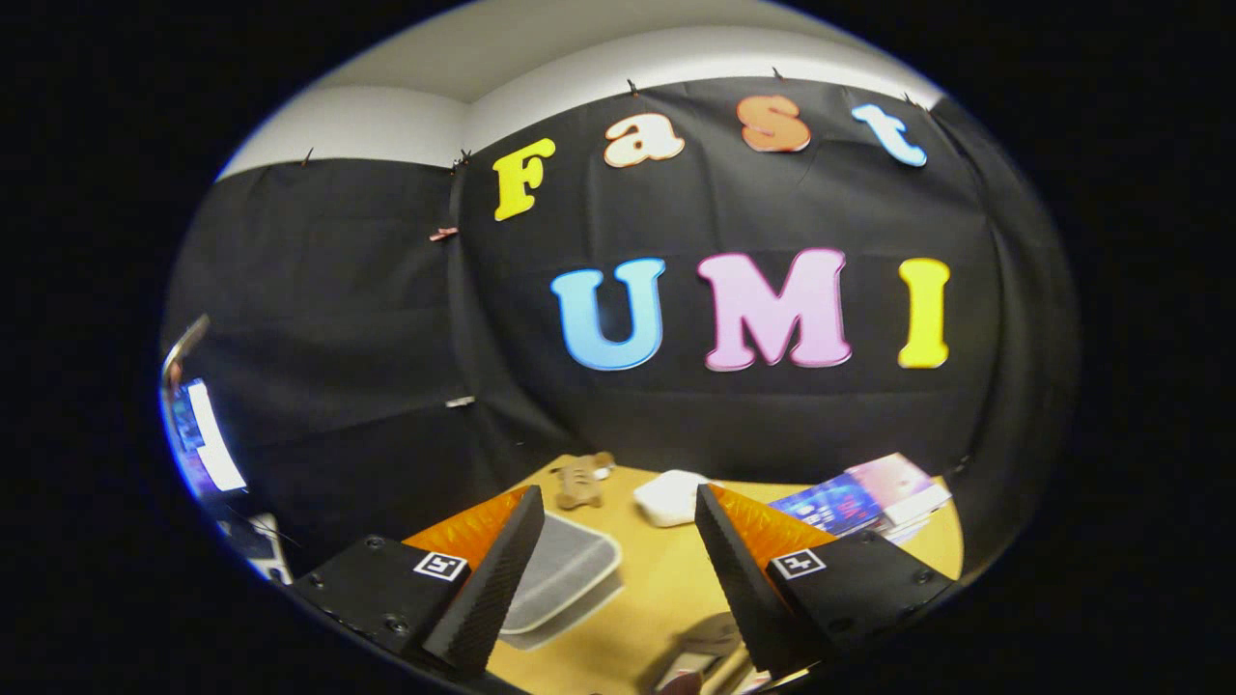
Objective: Open the storage box then place both shoes into the box .Put the left shoe in first, then the right shoe, with the right side of both shoes facing outward in a uniform manner.
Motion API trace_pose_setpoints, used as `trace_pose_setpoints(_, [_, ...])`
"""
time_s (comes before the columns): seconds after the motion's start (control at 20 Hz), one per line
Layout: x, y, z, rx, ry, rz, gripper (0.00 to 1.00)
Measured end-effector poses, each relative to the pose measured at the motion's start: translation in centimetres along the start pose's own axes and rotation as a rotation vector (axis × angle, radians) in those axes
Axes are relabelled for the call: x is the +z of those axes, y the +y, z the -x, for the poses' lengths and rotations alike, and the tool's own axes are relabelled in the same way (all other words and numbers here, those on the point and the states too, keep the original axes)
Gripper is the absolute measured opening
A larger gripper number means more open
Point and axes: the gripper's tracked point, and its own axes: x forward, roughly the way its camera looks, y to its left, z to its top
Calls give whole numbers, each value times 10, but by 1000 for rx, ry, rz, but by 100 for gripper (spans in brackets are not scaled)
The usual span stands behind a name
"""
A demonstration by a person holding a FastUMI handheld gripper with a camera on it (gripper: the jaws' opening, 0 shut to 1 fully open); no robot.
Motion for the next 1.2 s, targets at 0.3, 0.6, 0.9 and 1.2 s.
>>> trace_pose_setpoints(0.3, [-89, 10, -39, 86, 225, -332, 98])
trace_pose_setpoints(0.6, [-177, -11, -72, 17, 356, -511, 98])
trace_pose_setpoints(0.9, [-230, -20, -104, -28, 452, -679, 97])
trace_pose_setpoints(1.2, [-261, 9, -124, 22, 533, -888, 97])
